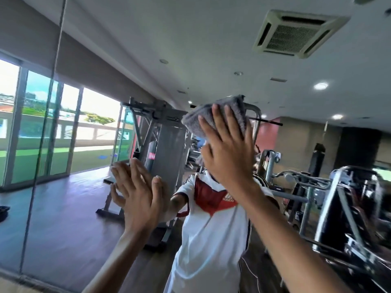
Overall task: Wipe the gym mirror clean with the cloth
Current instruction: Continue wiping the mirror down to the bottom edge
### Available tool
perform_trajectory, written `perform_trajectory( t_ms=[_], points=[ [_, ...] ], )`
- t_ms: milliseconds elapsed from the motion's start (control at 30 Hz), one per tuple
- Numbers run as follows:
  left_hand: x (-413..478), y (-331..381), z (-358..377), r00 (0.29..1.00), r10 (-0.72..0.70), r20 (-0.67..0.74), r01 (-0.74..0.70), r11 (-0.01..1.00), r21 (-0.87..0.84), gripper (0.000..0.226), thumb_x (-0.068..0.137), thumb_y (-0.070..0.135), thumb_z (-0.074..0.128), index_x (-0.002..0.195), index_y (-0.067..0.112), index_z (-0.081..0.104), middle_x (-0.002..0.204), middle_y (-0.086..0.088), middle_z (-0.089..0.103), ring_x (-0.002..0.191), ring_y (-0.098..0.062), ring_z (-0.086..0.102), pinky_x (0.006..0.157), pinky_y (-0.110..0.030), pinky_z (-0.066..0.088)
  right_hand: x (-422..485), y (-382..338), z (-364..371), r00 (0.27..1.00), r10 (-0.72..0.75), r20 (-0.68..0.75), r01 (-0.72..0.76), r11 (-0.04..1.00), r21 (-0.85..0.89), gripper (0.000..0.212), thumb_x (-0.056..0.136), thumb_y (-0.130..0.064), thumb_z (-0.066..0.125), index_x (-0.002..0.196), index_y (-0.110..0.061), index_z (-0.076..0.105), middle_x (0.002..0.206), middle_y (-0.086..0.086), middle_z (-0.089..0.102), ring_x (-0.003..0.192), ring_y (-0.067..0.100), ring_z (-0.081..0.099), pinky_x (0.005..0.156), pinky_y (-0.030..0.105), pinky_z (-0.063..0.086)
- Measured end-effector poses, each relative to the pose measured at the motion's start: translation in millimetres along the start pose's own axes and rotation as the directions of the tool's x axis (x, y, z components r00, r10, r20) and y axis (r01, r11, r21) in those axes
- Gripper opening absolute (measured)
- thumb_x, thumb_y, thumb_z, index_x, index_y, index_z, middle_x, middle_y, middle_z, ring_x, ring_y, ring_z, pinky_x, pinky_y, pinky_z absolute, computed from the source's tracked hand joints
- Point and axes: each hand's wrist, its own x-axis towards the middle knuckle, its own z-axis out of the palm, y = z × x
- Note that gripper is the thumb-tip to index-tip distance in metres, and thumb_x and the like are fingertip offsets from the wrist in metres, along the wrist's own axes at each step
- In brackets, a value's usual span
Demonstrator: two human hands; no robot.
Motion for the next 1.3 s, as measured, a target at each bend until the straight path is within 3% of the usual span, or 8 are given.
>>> perform_trajectory(
  t_ms=[233,367,500,700,867,1000,1200,1300],
  points=[
    [-10.9,16.9,3.2,0.997,0.080,0.024,-0.080,0.997,-0.017,0.081,0.093,0.059,0.018,0.161,0.015,0.008,0.168,-0.011,-0.008,0.153,-0.014,-0.016,0.119,-0.036,-0.010,-87.8,16.3,-12.2,0.970,-0.227,0.091,0.226,0.974,0.027,0.057,0.095,-0.032,0.044,0.151,-0.026,0.042,0.160,0.002,0.032,0.147,0.019,0.033,0.118,0.059,0.021],
    [-11.3,39.8,10.2,0.970,0.241,0.042,-0.243,0.969,0.054,0.075,0.098,0.055,0.020,0.161,0.017,0.005,0.168,-0.015,-0.004,0.155,-0.019,-0.013,0.121,-0.046,-0.003,-76.0,88.7,-28.3,1.000,-0.009,-0.005,0.009,1.000,-0.029,0.056,0.095,-0.034,0.046,0.150,-0.027,0.040,0.159,0.001,0.033,0.148,0.022,0.028,0.119,0.058,0.018],
    [-18.3,71.9,18.8,0.945,0.323,0.038,-0.325,0.943,0.075,0.071,0.100,0.051,0.025,0.160,0.015,0.013,0.167,-0.020,0.006,0.155,-0.025,-0.003,0.119,-0.042,0.002,-41.0,73.0,-20.5,0.984,0.164,-0.074,-0.164,0.986,0.003,0.056,0.097,-0.036,0.037,0.151,-0.022,0.036,0.159,0.007,0.033,0.148,0.028,0.027,0.119,0.056,0.021],
    [-45.0,96.4,31.3,0.925,0.377,0.046,-0.380,0.921,0.083,0.069,0.103,0.056,0.014,0.160,0.017,0.012,0.167,-0.019,0.002,0.155,-0.023,-0.005,0.119,-0.037,-0.005,-122.8,82.5,-30.9,0.993,-0.114,0.031,0.114,0.993,-0.012,0.062,0.093,-0.027,0.052,0.153,-0.024,0.038,0.160,0.002,0.032,0.149,0.020,0.027,0.119,0.055,0.021],
    [-51.0,112.4,38.7,0.903,0.423,0.071,-0.427,0.903,0.054,0.068,0.102,0.049,0.027,0.160,0.015,0.014,0.166,-0.021,0.003,0.155,-0.029,-0.003,0.119,-0.039,-0.005,-116.7,146.6,-45.0,0.998,0.048,-0.043,-0.050,0.997,-0.056,0.056,0.096,-0.029,0.044,0.152,-0.025,0.037,0.160,0.003,0.032,0.150,0.022,0.024,0.119,0.056,0.018],
    [-66.0,131.7,50.2,0.895,0.443,0.055,-0.445,0.895,0.039,0.067,0.101,0.048,0.030,0.159,0.016,0.016,0.166,-0.022,0.006,0.155,-0.032,0.001,0.119,-0.043,-0.001,-85.1,129.7,-36.7,0.968,0.215,-0.125,-0.217,0.976,0.003,0.054,0.097,-0.031,0.041,0.151,-0.021,0.039,0.159,0.007,0.033,0.148,0.028,0.029,0.118,0.052,0.024],
    [-85.6,143.3,58.4,0.883,0.462,0.085,-0.467,0.883,0.042,0.066,0.102,0.046,0.030,0.160,0.016,0.018,0.167,-0.021,-0.001,0.155,-0.032,-0.005,0.120,-0.045,-0.005,-174.0,153.8,-51.2,0.995,-0.082,0.053,0.086,0.994,-0.074,0.057,0.097,-0.027,0.041,0.153,-0.025,0.034,0.161,0.002,0.029,0.151,0.020,0.022,0.121,0.054,0.016],
    [-93.1,150.5,63.3,0.858,0.505,0.094,-0.512,0.855,0.077,0.066,0.102,0.045,0.031,0.158,0.012,0.023,0.165,-0.025,0.002,0.155,-0.032,-0.005,0.119,-0.048,-0.002,-190.2,213.3,-67.8,0.999,0.032,0.040,-0.027,0.993,-0.115,0.056,0.099,-0.030,0.037,0.154,-0.024,0.029,0.162,0.004,0.028,0.151,0.022,0.021,0.119,0.058,0.020]
  ],
)
